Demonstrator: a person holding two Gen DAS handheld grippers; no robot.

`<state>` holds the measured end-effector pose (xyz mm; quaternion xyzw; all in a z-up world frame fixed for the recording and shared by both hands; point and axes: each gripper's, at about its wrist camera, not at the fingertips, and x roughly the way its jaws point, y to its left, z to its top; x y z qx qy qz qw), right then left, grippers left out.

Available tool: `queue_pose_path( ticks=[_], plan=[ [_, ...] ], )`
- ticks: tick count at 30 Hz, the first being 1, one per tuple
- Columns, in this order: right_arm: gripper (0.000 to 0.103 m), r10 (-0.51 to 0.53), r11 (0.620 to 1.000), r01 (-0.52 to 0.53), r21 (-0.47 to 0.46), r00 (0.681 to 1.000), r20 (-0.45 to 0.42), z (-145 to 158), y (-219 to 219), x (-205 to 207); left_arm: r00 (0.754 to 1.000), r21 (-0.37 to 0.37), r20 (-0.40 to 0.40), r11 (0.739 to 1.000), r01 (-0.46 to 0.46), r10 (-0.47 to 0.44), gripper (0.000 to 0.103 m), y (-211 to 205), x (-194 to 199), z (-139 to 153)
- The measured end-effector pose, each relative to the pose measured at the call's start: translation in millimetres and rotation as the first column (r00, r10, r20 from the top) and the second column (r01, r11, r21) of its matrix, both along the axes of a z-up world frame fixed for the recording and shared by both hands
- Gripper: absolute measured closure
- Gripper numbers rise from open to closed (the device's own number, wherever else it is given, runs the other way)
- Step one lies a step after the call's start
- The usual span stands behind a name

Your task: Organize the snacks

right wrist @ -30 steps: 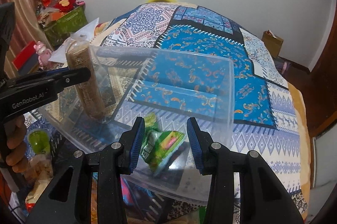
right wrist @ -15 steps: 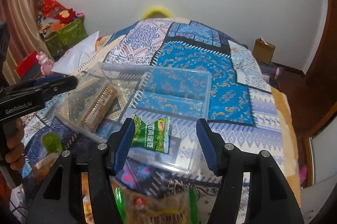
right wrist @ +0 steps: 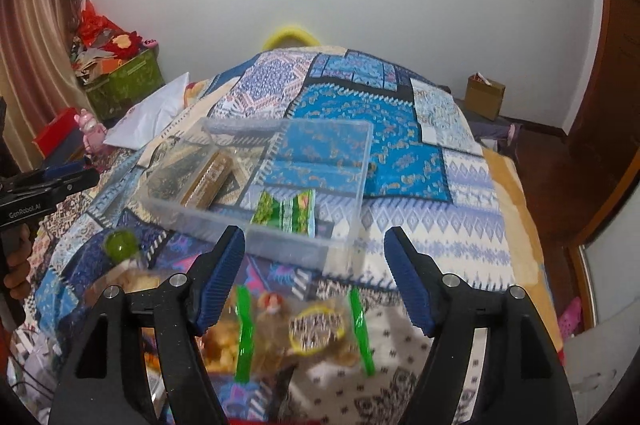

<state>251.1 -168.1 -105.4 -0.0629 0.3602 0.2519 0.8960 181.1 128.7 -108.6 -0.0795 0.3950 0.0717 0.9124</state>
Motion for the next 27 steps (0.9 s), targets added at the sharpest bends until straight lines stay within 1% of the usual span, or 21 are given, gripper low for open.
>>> queue_pose_path(
  ticks=[5, 9, 13, 16, 20, 27],
  plan=[
    [0.034, -0.006, 1.0, 0.005, -0.021, 0.999, -0.048, -20, -4, -8, 0.997, -0.015, -0.075, 1.0, -0.024, 0.023, 0.038, 10, -11, -30],
    [0.034, -0.009, 1.0, 0.006, -0.028, 0.995, -0.097, -37, -9, -14, 0.993, -0.035, -0.117, 0.999, -0.023, 0.019, 0.038, 10, -13, -51],
    [0.034, -0.012, 0.999, 0.006, -0.043, 0.99, -0.143, -54, -9, -11, 0.988, -0.055, -0.157, 0.998, -0.006, -0.002, 0.038, 4, -9, -69],
    [0.028, -0.018, 0.999, 0.013, -0.03, 0.985, -0.172, -63, -10, -7, 0.984, -0.057, -0.178, 0.998, 0.002, -0.012, 0.038, 0, -3, -80],
    [0.025, -0.016, 0.999, 0.011, -0.03, 0.984, -0.176, -67, -8, -4, 0.982, -0.078, -0.19, 0.997, -0.009, -0.006, 0.038, 1, 5, -92],
    [0.025, -0.011, 0.999, 0.004, -0.052, 0.988, -0.153, -70, -3, -1, 0.98, -0.089, -0.197, 0.996, -0.029, 0.011, 0.039, 3, 20, -106]
  ],
)
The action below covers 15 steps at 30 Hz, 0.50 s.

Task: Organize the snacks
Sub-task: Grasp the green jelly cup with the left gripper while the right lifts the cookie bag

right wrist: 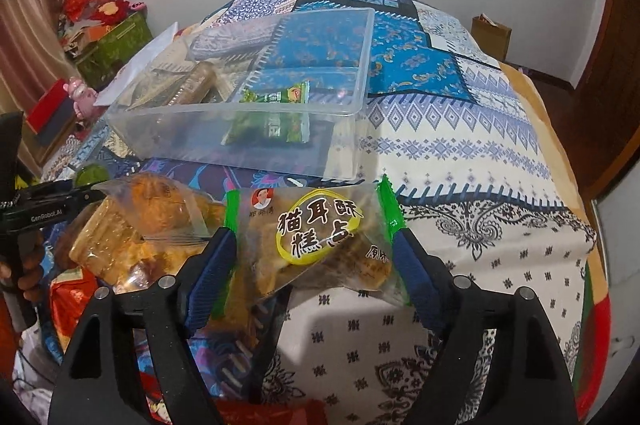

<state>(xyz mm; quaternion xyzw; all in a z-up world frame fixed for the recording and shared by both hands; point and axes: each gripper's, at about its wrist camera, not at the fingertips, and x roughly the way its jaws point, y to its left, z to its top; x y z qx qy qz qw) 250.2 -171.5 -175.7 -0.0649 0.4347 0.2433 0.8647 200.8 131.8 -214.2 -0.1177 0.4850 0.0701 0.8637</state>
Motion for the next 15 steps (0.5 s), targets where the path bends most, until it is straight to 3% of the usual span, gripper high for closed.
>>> queue_pose_path(
  ticks=[6, 15],
  plan=[
    [0.024, 0.009, 1.0, -0.009, -0.012, 1.0, -0.002, -1, 3, 5, 1.0, -0.011, 0.012, 1.0, 0.005, -0.005, 0.057, -1, 0, -4],
    [0.022, -0.025, 1.0, 0.025, -0.013, 0.999, -0.02, 0, -6, 7, 0.999, 0.015, 0.045, 1.0, 0.013, -0.014, 0.06, -3, -18, 12]
  ],
)
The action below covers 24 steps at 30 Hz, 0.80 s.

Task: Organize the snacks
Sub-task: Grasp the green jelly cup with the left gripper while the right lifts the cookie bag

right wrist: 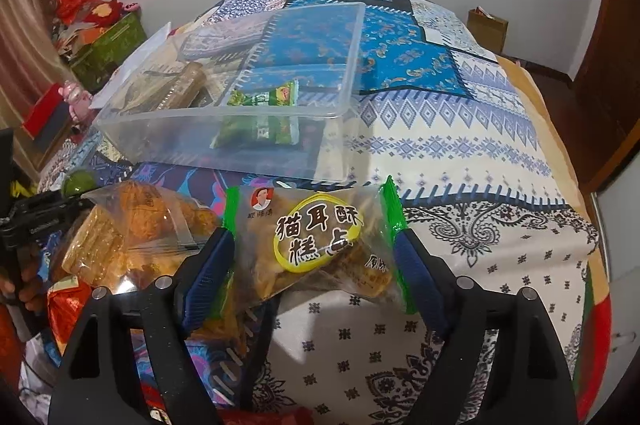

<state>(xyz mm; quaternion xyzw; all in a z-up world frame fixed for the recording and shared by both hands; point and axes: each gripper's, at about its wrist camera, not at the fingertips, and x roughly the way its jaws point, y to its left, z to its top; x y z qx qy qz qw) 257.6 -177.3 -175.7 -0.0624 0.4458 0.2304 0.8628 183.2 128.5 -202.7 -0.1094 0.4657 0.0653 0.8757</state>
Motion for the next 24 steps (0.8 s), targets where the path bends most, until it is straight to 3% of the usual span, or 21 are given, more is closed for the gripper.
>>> queue_pose_path(
  ticks=[16, 21, 24],
  plan=[
    [0.018, -0.073, 0.997, 0.074, -0.011, 0.996, 0.054, 19, -26, 8, 0.995, 0.013, 0.079, 0.998, 0.068, -0.069, 0.06, -24, -11, 32],
    [0.014, -0.069, 0.998, 0.069, -0.003, 0.997, -0.018, 2, -27, 24, 0.994, 0.012, 0.078, 0.997, 0.076, -0.077, 0.06, -29, -9, 32],
    [0.014, -0.065, 0.996, 0.069, 0.057, 0.996, -0.068, -8, -28, 35, 0.994, 0.016, 0.077, 0.997, 0.076, -0.077, 0.06, -30, -10, 31]
  ],
)
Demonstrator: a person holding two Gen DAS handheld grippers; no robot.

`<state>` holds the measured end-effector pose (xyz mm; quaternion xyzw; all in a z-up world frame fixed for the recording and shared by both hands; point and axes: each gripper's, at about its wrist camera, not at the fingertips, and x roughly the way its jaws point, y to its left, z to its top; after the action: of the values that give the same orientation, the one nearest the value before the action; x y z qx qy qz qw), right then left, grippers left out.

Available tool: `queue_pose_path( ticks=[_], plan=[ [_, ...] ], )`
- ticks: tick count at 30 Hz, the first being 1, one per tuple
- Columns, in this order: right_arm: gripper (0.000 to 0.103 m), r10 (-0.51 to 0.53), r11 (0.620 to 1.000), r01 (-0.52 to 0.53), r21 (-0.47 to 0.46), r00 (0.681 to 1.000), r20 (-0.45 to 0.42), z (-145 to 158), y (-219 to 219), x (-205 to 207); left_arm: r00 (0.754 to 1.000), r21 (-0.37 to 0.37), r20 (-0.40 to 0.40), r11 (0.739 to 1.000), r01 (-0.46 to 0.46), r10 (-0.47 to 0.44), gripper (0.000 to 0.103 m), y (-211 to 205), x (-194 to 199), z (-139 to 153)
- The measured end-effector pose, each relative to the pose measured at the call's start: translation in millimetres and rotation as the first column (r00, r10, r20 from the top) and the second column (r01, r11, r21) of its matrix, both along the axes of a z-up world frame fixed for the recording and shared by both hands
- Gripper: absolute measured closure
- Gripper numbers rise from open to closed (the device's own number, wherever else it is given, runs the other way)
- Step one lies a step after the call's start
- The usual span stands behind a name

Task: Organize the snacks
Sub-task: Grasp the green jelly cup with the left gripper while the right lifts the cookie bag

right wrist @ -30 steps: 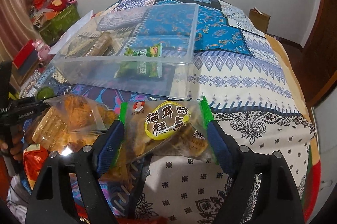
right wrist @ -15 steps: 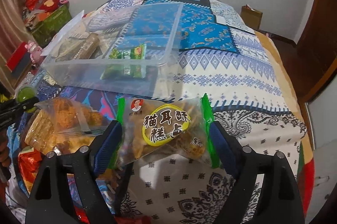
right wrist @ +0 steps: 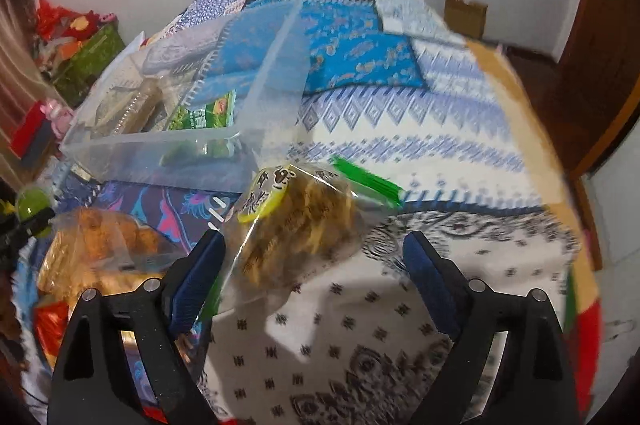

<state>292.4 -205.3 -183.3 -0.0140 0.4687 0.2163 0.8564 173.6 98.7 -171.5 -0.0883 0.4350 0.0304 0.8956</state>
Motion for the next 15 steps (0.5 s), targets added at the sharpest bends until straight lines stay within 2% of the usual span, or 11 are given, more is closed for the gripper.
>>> queue_pose_path(
  ticks=[5, 8, 10, 12, 15],
  plan=[
    [0.014, 0.011, 0.999, -0.009, 0.041, 0.999, -0.03, -6, 5, 15, 1.0, 0.006, -0.002, 1.0, -0.011, 0.011, 0.06, 4, 0, -1],
    [0.029, 0.039, 0.999, -0.038, 0.032, 0.999, -0.031, -9, 13, 16, 1.0, 0.006, 0.0, 1.0, -0.015, 0.015, 0.06, 5, 0, 0],
    [0.032, 0.041, 0.999, -0.041, 0.023, 0.999, -0.013, -7, 16, 13, 1.0, 0.006, 0.006, 1.0, -0.017, 0.017, 0.06, 5, 0, 2],
    [0.04, 0.042, 0.999, -0.042, 0.026, 0.999, -0.007, -5, 14, 10, 1.0, 0.007, 0.018, 1.0, -0.016, 0.016, 0.06, 4, 1, 7],
    [0.042, 0.034, 0.999, -0.034, 0.019, 0.999, 0.015, 0, 9, 3, 0.999, 0.01, 0.042, 1.0, -0.012, 0.011, 0.06, 2, 3, 16]
  ],
)
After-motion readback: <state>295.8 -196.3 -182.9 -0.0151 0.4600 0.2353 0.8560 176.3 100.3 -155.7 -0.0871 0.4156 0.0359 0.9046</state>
